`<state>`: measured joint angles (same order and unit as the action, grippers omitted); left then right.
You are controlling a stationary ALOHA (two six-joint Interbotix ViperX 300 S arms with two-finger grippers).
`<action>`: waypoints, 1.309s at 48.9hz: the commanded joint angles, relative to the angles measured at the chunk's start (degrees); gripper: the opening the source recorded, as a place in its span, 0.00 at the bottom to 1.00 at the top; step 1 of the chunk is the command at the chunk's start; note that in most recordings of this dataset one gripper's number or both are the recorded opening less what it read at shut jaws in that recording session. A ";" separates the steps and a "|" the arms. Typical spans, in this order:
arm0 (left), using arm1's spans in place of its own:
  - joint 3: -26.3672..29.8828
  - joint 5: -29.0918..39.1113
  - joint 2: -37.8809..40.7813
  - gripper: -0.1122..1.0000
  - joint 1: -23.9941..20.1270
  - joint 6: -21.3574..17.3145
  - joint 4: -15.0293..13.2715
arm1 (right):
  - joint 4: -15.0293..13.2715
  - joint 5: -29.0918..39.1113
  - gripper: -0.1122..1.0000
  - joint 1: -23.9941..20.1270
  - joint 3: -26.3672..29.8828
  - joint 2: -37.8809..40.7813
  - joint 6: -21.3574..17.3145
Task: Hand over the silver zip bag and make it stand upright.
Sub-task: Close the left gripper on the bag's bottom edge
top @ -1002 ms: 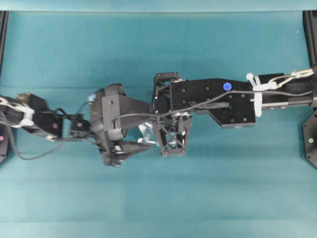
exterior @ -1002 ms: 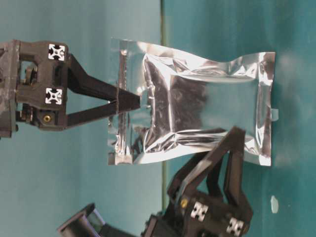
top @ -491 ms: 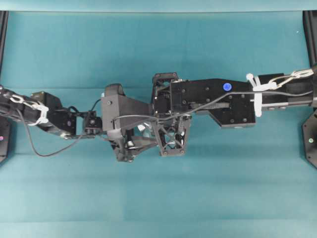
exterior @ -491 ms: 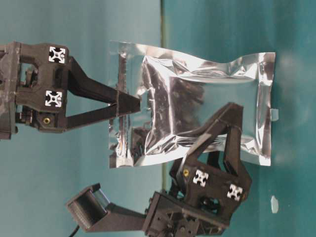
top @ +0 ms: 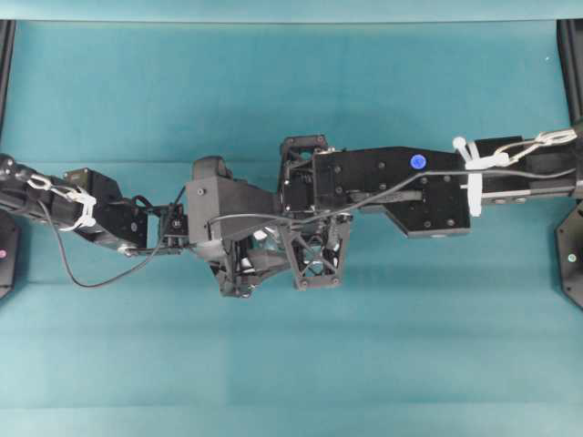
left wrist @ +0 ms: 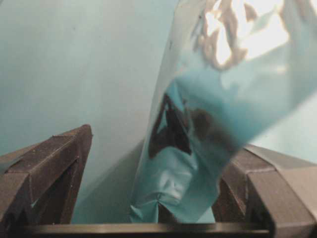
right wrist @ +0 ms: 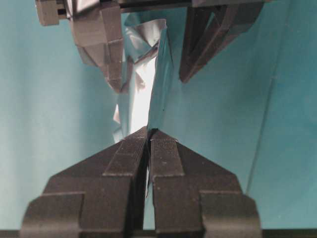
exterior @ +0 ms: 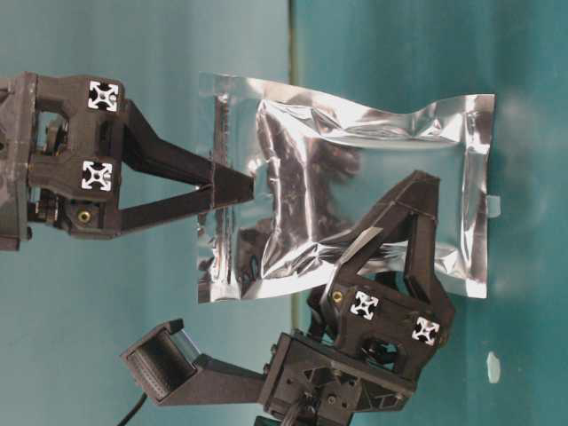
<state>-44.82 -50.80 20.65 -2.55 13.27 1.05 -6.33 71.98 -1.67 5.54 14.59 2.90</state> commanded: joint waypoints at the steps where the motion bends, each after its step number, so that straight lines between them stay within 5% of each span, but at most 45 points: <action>1: 0.53 -0.18 -0.26 0.87 0.18 -0.09 0.18 | 0.18 -0.26 0.12 -0.26 0.18 -0.62 -0.44; 8: 0.62 0.09 -0.18 0.75 0.44 -0.97 0.18 | 0.09 -0.26 0.12 -0.26 0.18 -0.44 -0.44; 18: 0.62 0.62 -0.26 0.36 1.05 -3.52 0.18 | 0.18 -0.18 0.12 -0.35 -0.09 -0.62 -0.53; 64: 1.05 3.78 -0.18 0.36 1.32 -5.27 0.18 | 0.88 -0.26 0.15 -0.88 -0.09 -0.44 -0.70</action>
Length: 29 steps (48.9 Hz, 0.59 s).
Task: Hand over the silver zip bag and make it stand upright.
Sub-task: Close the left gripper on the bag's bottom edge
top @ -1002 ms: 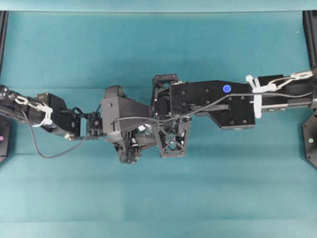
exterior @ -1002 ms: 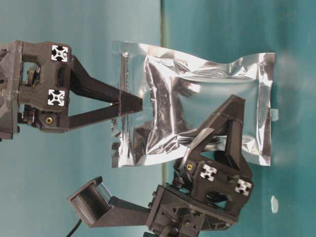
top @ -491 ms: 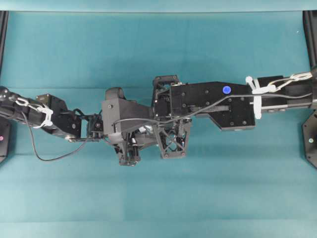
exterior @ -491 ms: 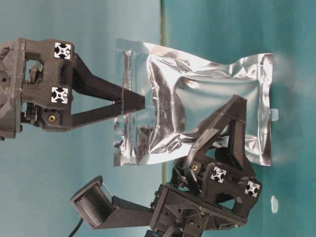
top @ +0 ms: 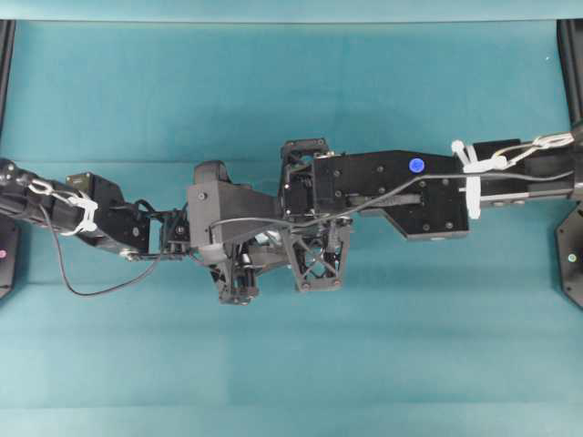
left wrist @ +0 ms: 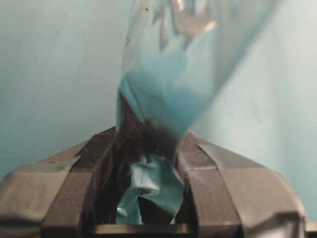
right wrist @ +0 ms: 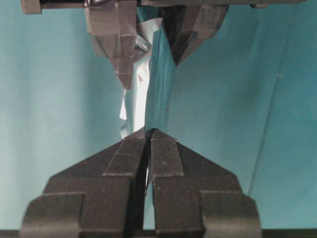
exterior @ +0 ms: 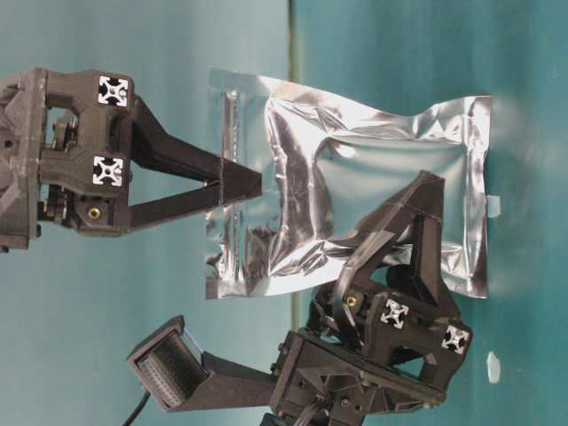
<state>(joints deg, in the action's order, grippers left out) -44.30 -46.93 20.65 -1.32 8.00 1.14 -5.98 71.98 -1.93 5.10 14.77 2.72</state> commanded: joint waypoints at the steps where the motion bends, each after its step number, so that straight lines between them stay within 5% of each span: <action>1: 0.53 -0.18 -0.26 0.36 0.09 0.00 0.09 | 0.62 -0.26 0.16 -0.62 0.44 -0.62 -0.53; 6: 0.53 -0.18 -0.26 0.36 0.18 -0.26 0.09 | 1.49 0.00 0.28 -0.62 0.44 -0.62 -0.53; 18: 0.62 0.35 -0.26 0.36 0.44 -2.20 0.09 | 1.49 -0.88 0.88 -0.53 0.62 -1.14 -2.46; 29: 0.44 0.53 -0.26 0.36 0.53 -2.46 0.09 | -0.26 -3.08 0.92 0.53 0.00 -4.04 -6.15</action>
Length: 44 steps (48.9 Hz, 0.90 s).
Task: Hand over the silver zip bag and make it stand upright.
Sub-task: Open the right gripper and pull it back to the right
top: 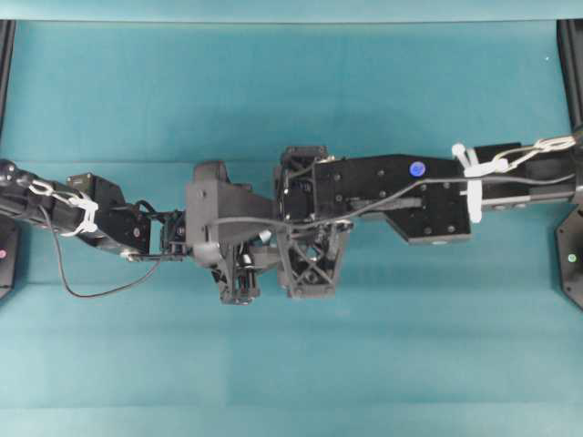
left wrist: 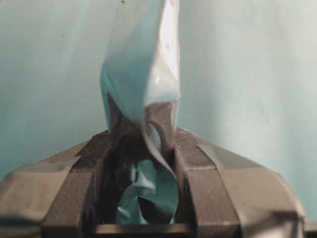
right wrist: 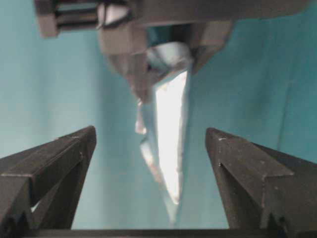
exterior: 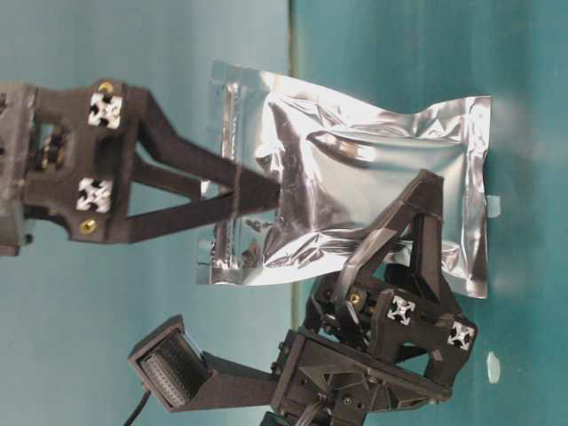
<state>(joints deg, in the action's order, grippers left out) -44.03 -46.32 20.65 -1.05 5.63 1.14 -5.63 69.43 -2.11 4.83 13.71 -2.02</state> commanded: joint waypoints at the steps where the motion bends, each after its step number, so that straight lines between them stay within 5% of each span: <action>1: 0.18 -0.09 -0.26 0.36 0.26 -0.09 0.09 | -0.62 -0.70 0.92 0.88 0.18 -3.43 -1.76; 25: -0.09 -0.09 -0.53 0.36 0.53 -0.09 0.09 | -0.53 -11.43 0.92 2.02 -16.00 -20.48 -8.53; 44: 0.00 0.53 -0.70 0.36 0.62 -0.09 0.09 | -0.44 -18.63 0.92 1.41 -24.43 -28.56 -8.79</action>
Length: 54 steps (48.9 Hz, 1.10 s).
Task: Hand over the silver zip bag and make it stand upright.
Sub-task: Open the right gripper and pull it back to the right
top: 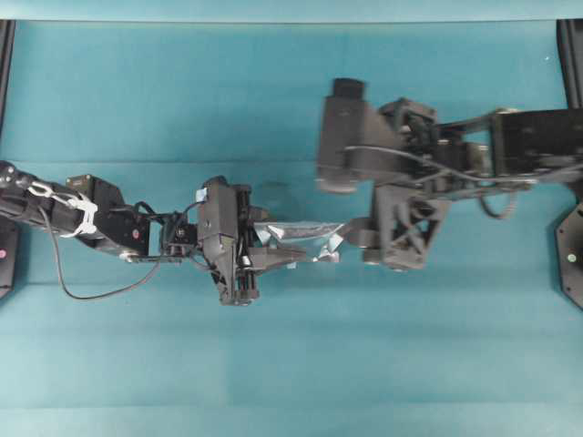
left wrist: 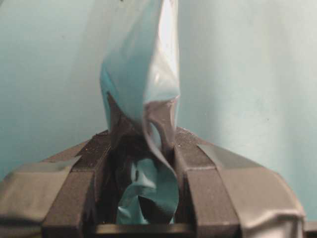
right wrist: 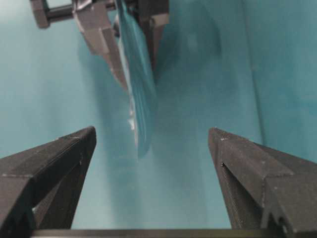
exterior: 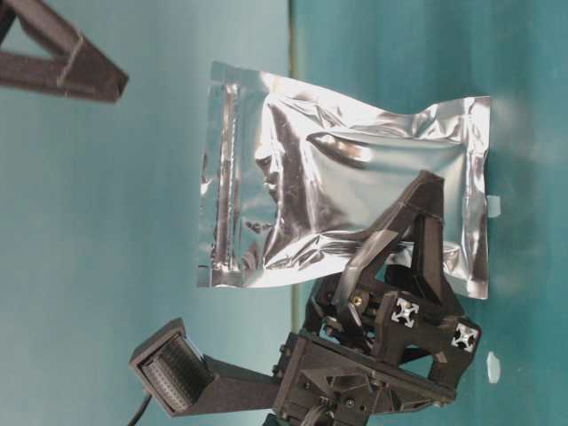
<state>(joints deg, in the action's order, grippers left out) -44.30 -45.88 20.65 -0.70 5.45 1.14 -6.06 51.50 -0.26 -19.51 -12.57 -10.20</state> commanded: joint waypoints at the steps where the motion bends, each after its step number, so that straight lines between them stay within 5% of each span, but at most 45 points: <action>1: 0.26 0.09 -0.70 0.36 0.35 0.09 0.09 | 0.00 -0.70 0.92 -0.53 -0.35 -2.46 -0.62; 54: 0.62 0.70 -0.70 0.36 0.35 0.09 0.09 | 0.09 -8.26 0.92 -1.41 -5.89 -8.09 -0.62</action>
<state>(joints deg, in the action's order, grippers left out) -44.03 -45.00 20.48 -0.79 5.45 1.05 -6.06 43.59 -1.49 -25.93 -19.60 -10.28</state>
